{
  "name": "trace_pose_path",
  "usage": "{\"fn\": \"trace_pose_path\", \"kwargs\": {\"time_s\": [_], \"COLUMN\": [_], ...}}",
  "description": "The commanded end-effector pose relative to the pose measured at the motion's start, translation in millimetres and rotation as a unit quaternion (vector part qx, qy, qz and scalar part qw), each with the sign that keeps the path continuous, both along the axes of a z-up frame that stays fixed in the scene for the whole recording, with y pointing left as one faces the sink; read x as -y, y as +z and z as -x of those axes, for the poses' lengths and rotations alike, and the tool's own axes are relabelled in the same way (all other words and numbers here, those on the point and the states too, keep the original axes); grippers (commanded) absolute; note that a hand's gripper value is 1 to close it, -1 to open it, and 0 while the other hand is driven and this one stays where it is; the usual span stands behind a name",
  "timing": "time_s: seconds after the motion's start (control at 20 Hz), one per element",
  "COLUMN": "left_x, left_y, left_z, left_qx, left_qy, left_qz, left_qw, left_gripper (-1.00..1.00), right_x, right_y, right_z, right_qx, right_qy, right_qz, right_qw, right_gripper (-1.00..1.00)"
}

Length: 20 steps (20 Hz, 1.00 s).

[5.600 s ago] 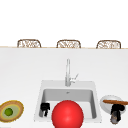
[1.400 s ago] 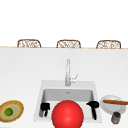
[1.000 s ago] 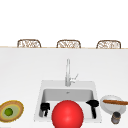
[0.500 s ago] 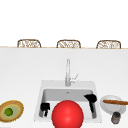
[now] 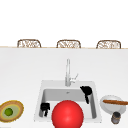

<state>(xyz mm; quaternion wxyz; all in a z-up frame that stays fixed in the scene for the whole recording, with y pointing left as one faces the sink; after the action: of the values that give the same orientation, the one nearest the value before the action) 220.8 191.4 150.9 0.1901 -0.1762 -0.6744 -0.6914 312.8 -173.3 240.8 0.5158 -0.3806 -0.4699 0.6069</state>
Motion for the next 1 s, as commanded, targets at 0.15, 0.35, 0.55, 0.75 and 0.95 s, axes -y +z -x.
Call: {"fn": "trace_pose_path", "kwargs": {"time_s": [0.15, 0.35, 0.55, 0.75, 0.95], "left_x": [0, 0, 0, 0, 0], "left_y": [0, 0, 0, 0, 0], "left_z": [0.0, 0.0, 0.0, 0.0, 0.0], "left_qx": [0.0, 0.0, 0.0, 0.0, 0.0], "left_qy": [0.0, 0.0, 0.0, 0.0, 0.0], "left_qz": [0.0, 0.0, 0.0, 0.0, 0.0], "left_qw": [1.0, 1.0, 1.0, 1.0, 1.0], "left_gripper": [0.0, 0.0, 0.0, 0.0, 0.0], "right_x": [-17, -27, -41, -55, -60], "right_y": [15, 23, 21, 24, 20], "right_z": [-42, -68, -103, -137, -163], "right_qx": [0.085, 0.129, 0.13, 0.131, 0.094], "right_qy": [0.001, 0.001, 0.003, 0.003, 0.005], "right_qz": [-0.012, -0.014, -0.006, -0.006, 0.01], "right_qw": [0.9963, 0.9916, 0.9915, 0.9913, 0.9955], "right_gripper": [-1.0, -1.0, -1.0, -1.0, -1.0]}}
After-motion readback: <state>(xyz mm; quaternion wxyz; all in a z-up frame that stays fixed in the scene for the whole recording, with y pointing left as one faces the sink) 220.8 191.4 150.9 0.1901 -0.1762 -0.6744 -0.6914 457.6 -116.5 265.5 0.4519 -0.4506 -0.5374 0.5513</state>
